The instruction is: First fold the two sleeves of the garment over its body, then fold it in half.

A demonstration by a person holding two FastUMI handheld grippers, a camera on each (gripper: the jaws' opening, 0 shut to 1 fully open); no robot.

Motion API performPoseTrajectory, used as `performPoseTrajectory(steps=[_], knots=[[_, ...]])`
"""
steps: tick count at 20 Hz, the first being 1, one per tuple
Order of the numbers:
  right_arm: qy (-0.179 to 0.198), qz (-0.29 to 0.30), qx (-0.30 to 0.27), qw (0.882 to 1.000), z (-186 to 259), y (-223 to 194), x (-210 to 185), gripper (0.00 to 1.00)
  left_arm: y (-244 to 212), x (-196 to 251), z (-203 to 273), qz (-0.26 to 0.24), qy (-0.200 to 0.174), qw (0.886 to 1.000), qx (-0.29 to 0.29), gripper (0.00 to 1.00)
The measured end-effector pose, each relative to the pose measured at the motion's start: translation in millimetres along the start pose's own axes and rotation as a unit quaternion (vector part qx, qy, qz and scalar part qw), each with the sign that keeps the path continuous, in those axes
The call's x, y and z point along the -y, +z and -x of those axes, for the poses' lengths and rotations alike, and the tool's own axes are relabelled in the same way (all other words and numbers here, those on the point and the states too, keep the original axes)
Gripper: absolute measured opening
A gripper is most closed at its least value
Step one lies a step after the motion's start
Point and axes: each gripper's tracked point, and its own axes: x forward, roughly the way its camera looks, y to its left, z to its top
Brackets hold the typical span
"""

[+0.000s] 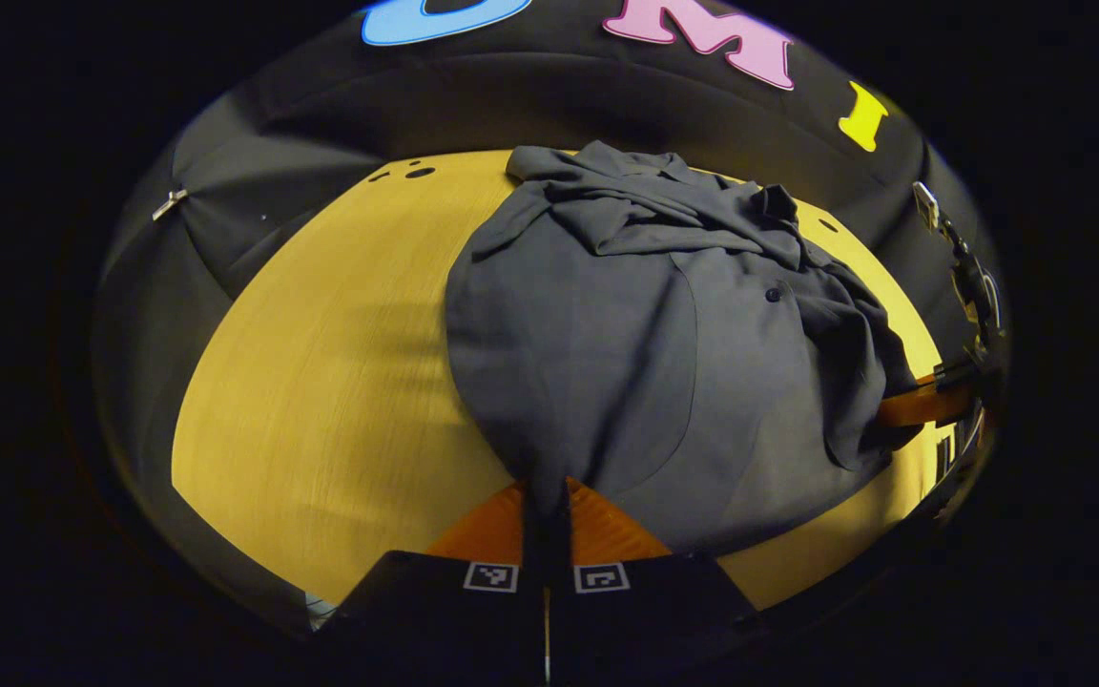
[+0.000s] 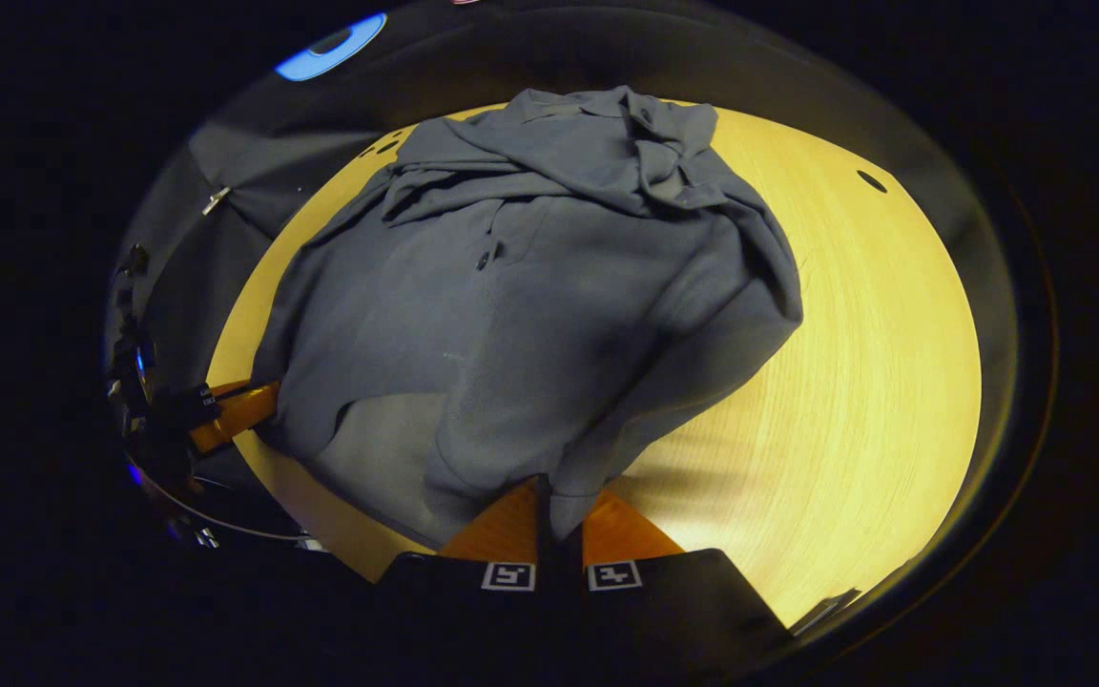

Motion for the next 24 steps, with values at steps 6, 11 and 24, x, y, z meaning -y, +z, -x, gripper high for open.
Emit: performPoseTrajectory(steps=[6, 11, 24], knots=[[0.026, -0.033, 0.037, 0.998, 17.4, 21.8, -8.2, 0.05, 40.9, 7.5, 23.6, 0.053, -0.039, 0.997, 0.030, 0.06], [0.027, -0.055, 0.059, 0.996, 30.3, 38.2, -5.2, 0.05, 78.6, 16.6, 34.9, 0.028, -0.054, 0.997, 0.056, 0.06], [0.022, -0.049, 0.156, 0.986, 67.3, 144.3, 12.9, 0.05, 202.8, 14.6, 53.3, 0.003, -0.054, 0.989, 0.135, 0.06]])
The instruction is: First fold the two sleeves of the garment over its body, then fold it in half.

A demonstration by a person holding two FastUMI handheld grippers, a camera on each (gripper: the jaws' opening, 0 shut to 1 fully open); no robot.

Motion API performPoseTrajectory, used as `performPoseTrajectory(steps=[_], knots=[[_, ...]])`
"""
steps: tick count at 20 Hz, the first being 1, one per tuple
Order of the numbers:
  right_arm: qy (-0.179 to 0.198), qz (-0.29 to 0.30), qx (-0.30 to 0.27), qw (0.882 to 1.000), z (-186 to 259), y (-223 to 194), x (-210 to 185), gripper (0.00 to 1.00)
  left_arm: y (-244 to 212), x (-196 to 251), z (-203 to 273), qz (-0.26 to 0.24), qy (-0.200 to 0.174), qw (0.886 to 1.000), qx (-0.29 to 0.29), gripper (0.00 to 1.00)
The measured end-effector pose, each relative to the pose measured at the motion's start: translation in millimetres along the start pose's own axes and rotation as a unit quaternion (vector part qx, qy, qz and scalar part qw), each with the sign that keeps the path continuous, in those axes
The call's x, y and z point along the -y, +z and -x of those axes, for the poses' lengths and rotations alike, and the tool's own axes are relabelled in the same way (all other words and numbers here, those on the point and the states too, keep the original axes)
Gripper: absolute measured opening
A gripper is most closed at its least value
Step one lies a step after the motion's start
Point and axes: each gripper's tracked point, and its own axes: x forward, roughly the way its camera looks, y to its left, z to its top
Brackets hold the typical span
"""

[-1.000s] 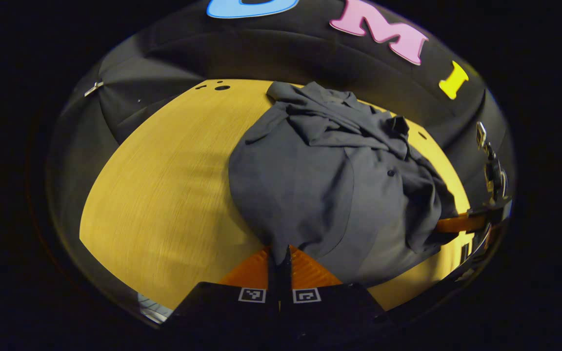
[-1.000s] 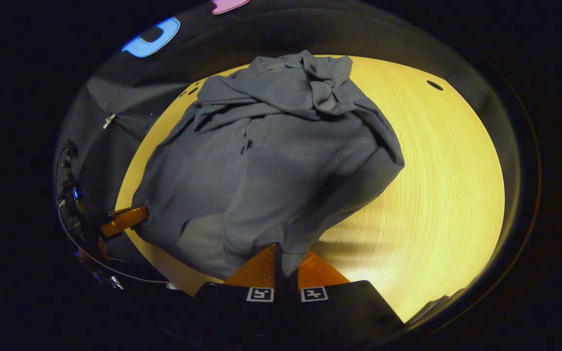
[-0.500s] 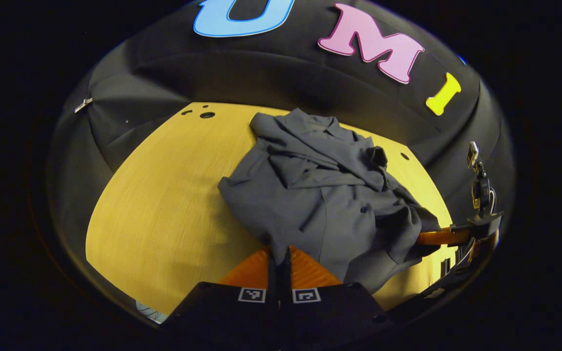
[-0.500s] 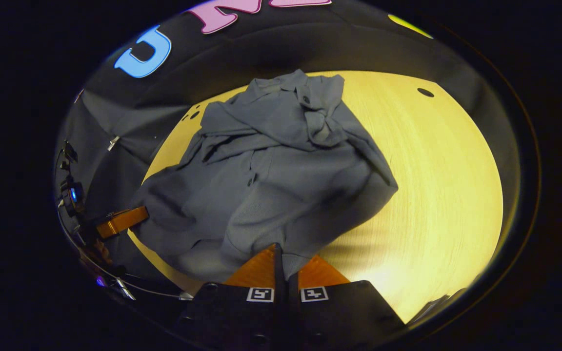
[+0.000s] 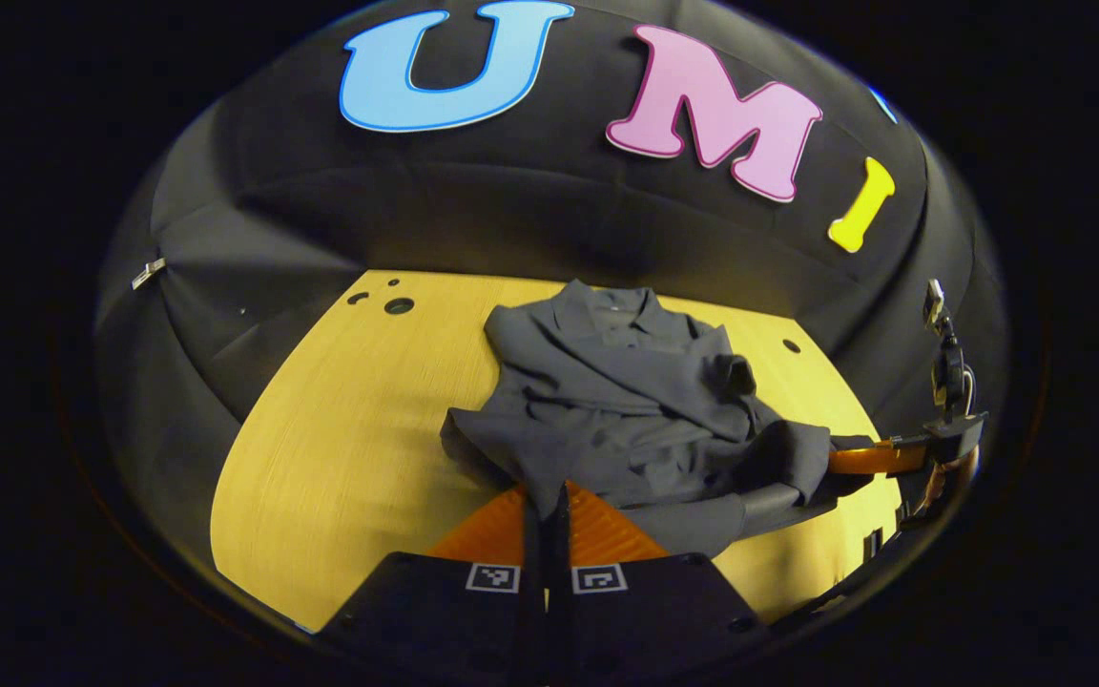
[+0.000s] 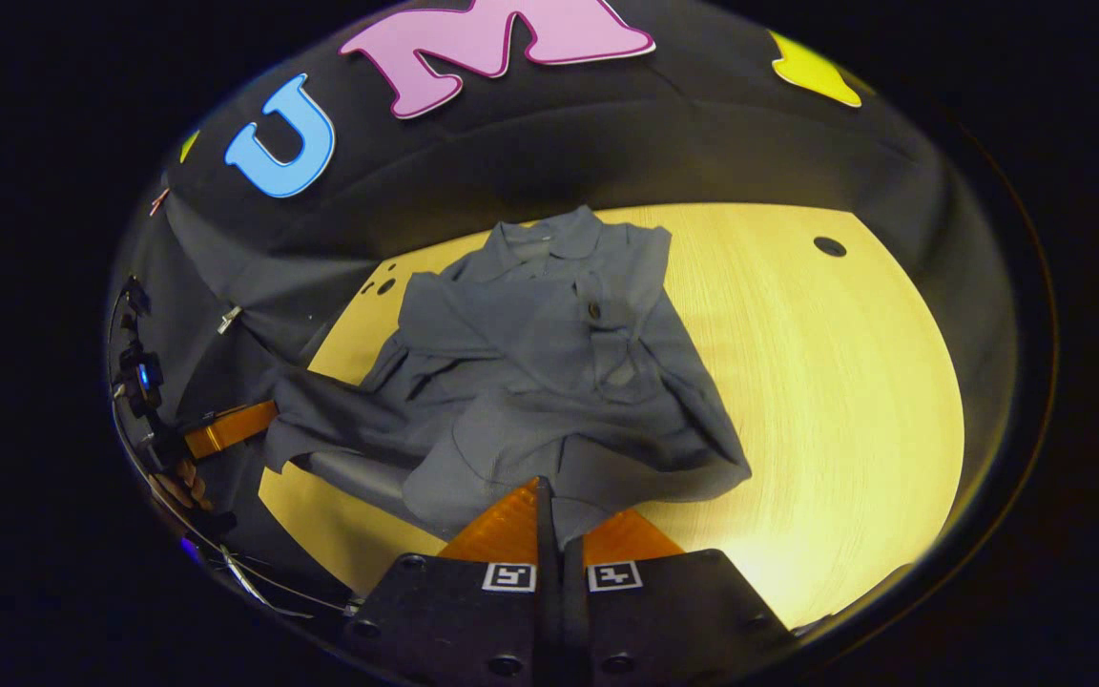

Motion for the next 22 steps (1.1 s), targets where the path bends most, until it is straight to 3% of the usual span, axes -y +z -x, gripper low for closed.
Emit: performPoseTrajectory(steps=[10, 13, 22], knots=[[-0.002, 0.019, 0.061, 0.998, -47.5, 105.2, 8.5, 0.05, 91.1, -2.5, -64.7, -0.031, -0.010, 0.999, 0.040, 0.06], [0.000, 0.022, 0.072, 0.997, -70.1, 131.7, 10.7, 0.05, 110.0, -9.3, -95.9, -0.047, 0.002, 0.998, 0.043, 0.05], [-0.012, 0.009, 0.092, 0.996, -140.0, 174.8, 28.7, 0.05, 146.6, -23.0, -184.4, -0.066, 0.016, 0.995, 0.067, 0.06]])
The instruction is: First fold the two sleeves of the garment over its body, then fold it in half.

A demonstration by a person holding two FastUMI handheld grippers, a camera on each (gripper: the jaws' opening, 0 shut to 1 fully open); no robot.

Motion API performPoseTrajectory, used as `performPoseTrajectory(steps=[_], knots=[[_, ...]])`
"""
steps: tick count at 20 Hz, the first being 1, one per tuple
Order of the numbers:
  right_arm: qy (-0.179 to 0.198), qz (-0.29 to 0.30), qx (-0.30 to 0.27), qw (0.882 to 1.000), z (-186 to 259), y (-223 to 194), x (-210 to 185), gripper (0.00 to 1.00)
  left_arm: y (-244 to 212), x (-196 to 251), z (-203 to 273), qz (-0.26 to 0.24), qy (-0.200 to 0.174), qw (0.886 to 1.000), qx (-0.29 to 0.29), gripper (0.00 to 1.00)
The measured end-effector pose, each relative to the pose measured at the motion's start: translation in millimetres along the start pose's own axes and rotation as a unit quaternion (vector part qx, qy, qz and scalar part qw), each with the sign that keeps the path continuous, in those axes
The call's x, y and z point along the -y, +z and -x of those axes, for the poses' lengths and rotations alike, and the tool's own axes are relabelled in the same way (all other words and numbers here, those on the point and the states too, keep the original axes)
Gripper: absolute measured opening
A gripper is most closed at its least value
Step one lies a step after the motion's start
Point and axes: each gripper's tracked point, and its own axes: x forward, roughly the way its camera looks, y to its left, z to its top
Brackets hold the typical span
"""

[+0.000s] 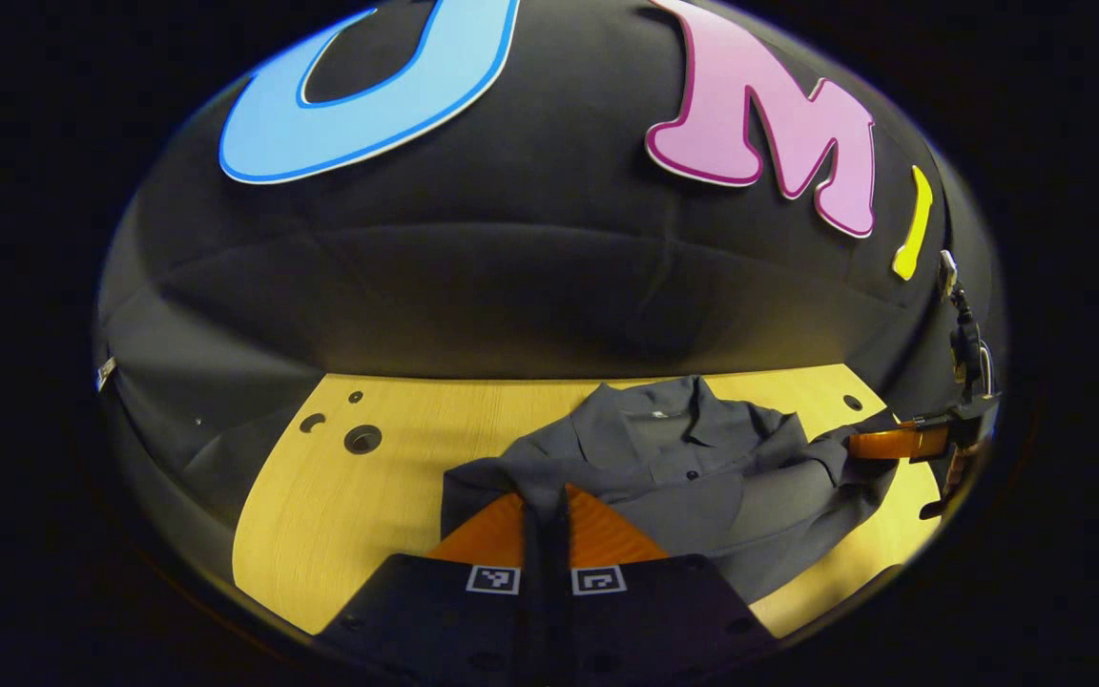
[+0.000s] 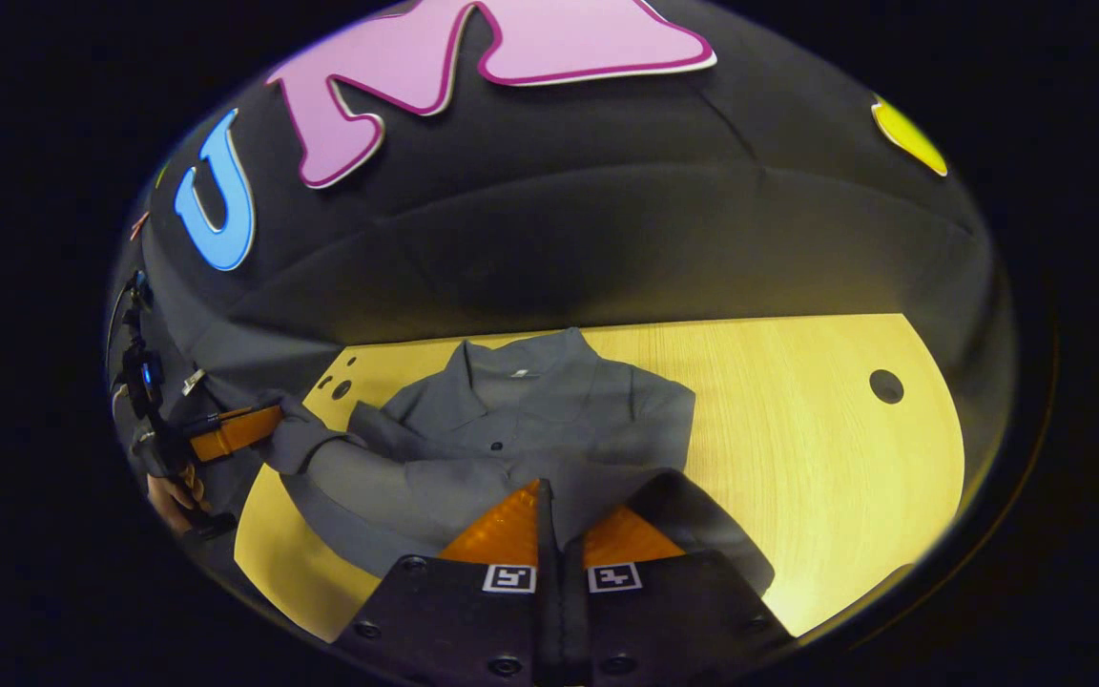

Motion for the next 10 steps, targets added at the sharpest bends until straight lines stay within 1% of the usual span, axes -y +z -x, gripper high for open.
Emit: performPoseTrajectory(steps=[2, 4, 5, 6, 7, 8, 9, 10], knots=[[-0.004, -0.005, 0.002, 1.000, -14.8, 4.3, 6.9, 0.05, -2.7, -2.9, -17.4, -0.019, 0.008, 1.000, -0.002, 0.06], [-0.019, -0.009, 0.007, 1.000, -27.9, 7.4, 14.8, 0.05, -4.6, 2.1, -32.8, -0.023, 0.009, 1.000, 0.001, 0.06], [-0.025, -0.011, 0.008, 1.000, -34.0, 7.9, 17.2, 0.05, -5.9, 3.2, -39.3, -0.026, 0.010, 1.000, 0.000, 0.09], [-0.032, -0.012, 0.007, 0.999, -39.1, 4.6, 20.2, 0.06, -9.5, 3.3, -44.2, -0.029, 0.012, 0.999, -0.004, 0.07], [-0.038, -0.013, 0.002, 0.999, -43.3, 1.0, 22.5, 0.08, -13.8, 4.1, -48.1, -0.032, 0.015, 0.999, -0.011, 0.07], [-0.038, -0.016, -0.003, 0.999, -45.5, -2.7, 22.8, 0.03, -16.6, 4.7, -49.7, -0.032, 0.018, 0.999, -0.016, 0.08], [-0.039, -0.019, -0.009, 0.999, -47.4, -5.7, 22.6, 0.17, -17.0, 6.0, -49.8, -0.029, 0.020, 0.999, -0.016, 0.08], [-0.039, -0.020, -0.011, 0.999, -47.8, -7.4, 22.2, 0.21, -17.0, 7.6, -48.9, -0.023, 0.019, 0.999, -0.014, 0.08]])
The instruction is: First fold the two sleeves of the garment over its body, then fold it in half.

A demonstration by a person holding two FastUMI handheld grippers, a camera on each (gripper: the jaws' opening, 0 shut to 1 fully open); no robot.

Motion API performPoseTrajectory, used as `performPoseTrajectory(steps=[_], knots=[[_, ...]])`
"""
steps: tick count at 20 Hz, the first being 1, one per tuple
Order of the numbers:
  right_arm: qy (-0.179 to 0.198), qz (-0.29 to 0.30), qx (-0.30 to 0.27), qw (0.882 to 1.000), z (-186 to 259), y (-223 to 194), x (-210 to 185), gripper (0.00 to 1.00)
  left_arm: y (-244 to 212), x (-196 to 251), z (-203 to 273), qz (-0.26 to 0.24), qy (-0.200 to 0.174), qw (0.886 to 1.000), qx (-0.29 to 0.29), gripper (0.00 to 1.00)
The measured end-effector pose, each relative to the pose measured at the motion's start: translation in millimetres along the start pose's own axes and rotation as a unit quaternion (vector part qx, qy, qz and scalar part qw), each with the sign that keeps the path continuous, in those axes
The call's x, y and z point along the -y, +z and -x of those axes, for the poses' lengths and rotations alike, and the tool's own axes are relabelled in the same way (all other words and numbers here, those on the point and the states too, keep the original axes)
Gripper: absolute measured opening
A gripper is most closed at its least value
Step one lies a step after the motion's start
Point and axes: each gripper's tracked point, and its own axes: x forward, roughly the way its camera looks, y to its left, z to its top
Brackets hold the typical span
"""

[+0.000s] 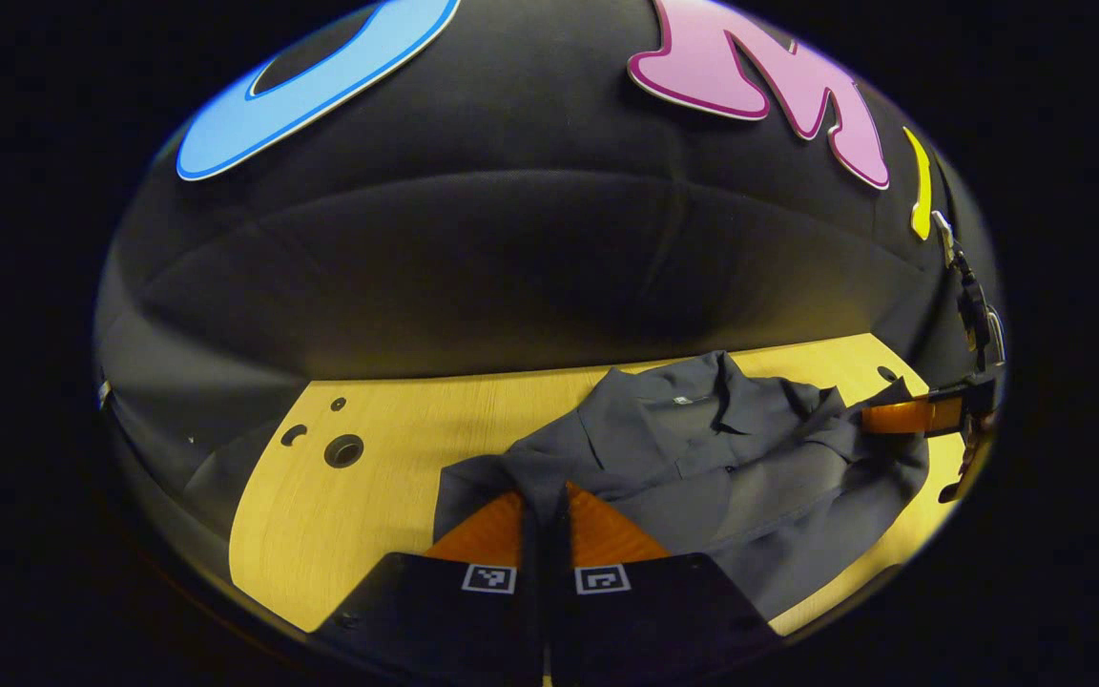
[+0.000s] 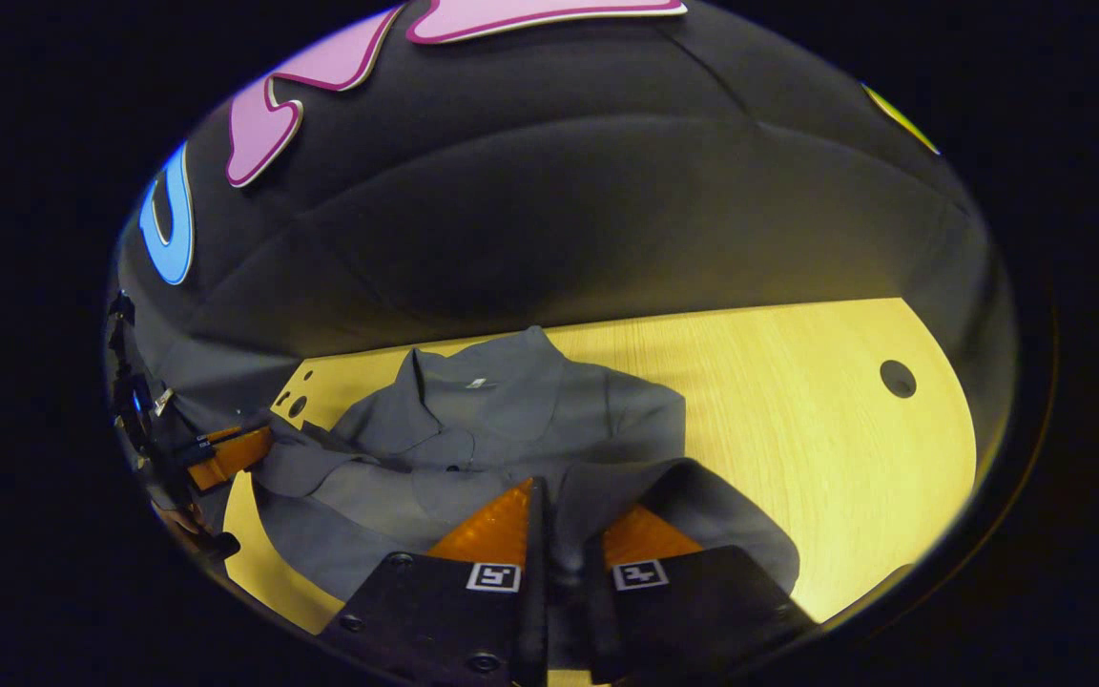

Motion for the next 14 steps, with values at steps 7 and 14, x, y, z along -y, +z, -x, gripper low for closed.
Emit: performPoseTrajectory(steps=[7, 14], knots=[[-0.030, 0.022, 0.013, 0.999, 25.5, 2.3, 1.5, 1.00, 11.4, -24.3, 32.8, 0.013, 0.045, 0.999, 0.027, 0.48], [-0.076, 0.018, 0.052, 0.996, 104.1, -11.9, 8.9, 0.99, -0.1, -27.3, 119.4, 0.029, 0.065, 0.996, 0.053, 0.95]])
